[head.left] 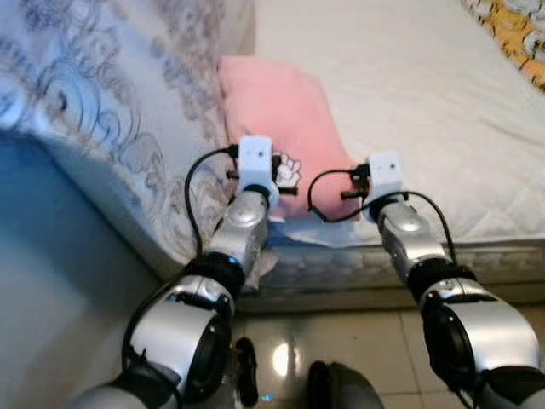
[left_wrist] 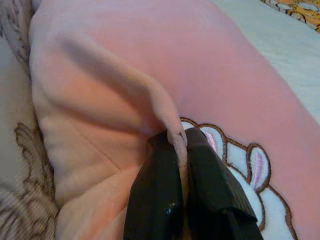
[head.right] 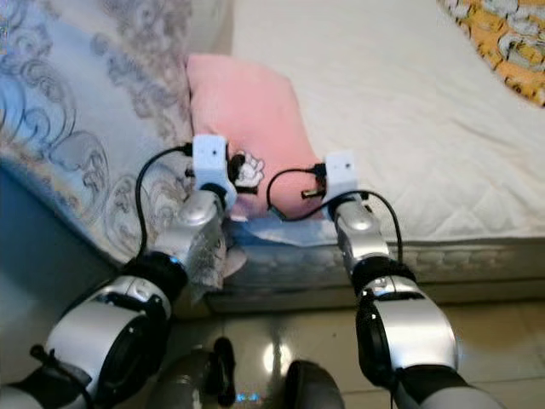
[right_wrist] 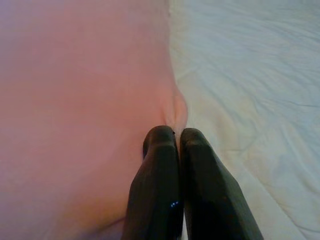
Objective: Clean up the room
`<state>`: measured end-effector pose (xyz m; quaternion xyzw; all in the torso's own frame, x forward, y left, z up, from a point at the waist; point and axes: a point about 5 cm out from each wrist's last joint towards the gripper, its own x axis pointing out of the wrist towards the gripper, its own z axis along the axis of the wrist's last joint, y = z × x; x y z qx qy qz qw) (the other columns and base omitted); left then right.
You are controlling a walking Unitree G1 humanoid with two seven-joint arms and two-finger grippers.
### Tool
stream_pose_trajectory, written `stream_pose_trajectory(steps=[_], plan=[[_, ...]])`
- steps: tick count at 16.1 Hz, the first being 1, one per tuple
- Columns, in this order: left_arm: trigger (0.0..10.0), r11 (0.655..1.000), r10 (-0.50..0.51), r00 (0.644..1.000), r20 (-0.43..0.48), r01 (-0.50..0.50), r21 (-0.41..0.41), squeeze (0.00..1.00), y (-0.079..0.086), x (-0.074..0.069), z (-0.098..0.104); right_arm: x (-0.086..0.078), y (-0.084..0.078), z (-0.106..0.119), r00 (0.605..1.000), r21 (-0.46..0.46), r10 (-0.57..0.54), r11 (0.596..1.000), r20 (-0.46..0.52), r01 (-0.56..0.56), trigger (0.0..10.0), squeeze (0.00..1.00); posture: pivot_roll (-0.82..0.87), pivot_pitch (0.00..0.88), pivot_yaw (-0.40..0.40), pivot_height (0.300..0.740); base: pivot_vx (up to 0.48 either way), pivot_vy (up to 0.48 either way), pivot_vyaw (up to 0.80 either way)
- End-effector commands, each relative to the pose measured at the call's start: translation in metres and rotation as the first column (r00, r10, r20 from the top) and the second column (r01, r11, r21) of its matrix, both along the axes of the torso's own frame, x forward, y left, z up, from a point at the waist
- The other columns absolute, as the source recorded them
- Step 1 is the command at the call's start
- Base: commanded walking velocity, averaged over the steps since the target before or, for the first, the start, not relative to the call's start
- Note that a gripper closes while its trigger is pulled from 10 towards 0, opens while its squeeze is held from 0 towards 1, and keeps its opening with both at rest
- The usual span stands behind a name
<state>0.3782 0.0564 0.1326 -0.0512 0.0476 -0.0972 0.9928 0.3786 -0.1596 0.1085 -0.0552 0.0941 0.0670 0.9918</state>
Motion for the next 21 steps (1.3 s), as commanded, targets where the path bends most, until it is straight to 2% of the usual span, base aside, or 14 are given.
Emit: stream_pose_trajectory(steps=[1, 3, 6, 9, 11, 13, 17, 21], plan=[[10.0, 1.0, 0.025, 0.998, -0.06, -0.024, 0.013, 1.0, 0.011, -0.003, -0.015, -0.002, -0.016, -0.003, 0.996, 0.006, -0.09, 0.996, -0.009, 0.09, 10.0, 1.0, -0.05, 0.248, -0.002, 0.74, 0.0, 0.0, 0.0], [10.0, 0.997, -0.013, 1.0, 0.004, 0.013, 0.072, 1.0, 0.019, 0.004, -0.004, 0.001, -0.007, 0.004, 0.993, 0.052, -0.114, 0.992, 0.036, 0.112, 10.0, 1.0, -0.05, 0.236, 0.001, 0.74, 0.0, 0.0, 0.0], [10.0, 0.988, -0.063, 0.995, 0.077, 0.051, 0.145, 1.0, 0.019, 0.006, 0.006, 0.001, 0.005, 0.007, 0.987, 0.095, -0.132, 0.988, 0.088, 0.124, 10.0, 1.0, -0.04, 0.231, 0.003, 0.74, 0.0, 0.0, 0.0], [10.0, 0.983, -0.095, 0.987, 0.127, 0.073, 0.167, 1.0, 0.017, 0.007, 0.014, -0.001, 0.011, 0.005, 0.983, 0.102, -0.144, 0.986, 0.11, 0.133, 10.0, 1.0, -0.04, 0.225, 0.004, 0.74, 0.0, 0.0, 0.0], [10.0, 0.981, -0.117, 0.971, 0.209, 0.081, 0.175, 1.0, 0.015, 0.012, 0.034, -0.001, 0.015, 0.013, 0.971, 0.128, -0.169, 0.981, 0.172, 0.148, 10.0, 1.0, -0.04, 0.222, 0.01, 0.74, 0.0, 0.0, 0.0], [10.0, 0.981, -0.125, 0.962, 0.243, 0.083, 0.176, 1.0, 0.014, 0.013, 0.043, 0.0, 0.017, 0.018, 0.965, 0.133, -0.167, 0.981, 0.202, 0.142, 10.0, 1.0, -0.04, 0.221, 0.011, 0.74, 0.0, 0.0, 0.0], [10.0, 0.952, -0.167, 0.905, 0.392, 0.043, 0.304, 1.0, 0.018, 0.017, 0.072, -0.002, 0.027, 0.024, 0.952, 0.132, -0.151, 0.984, 0.268, 0.119, 10.0, 1.0, -0.04, 0.202, 0.018, 0.74, 0.0, 0.0, 0.0], [10.0, 0.945, -0.158, 0.901, 0.405, 0.018, 0.328, 1.0, 0.028, 0.02, 0.08, -0.007, 0.032, 0.018, 0.954, 0.141, -0.146, 0.984, 0.264, 0.112, 10.0, 1.0, -0.04, 0.196, 0.022, 0.74, 0.0, 0.0, 0.0]])
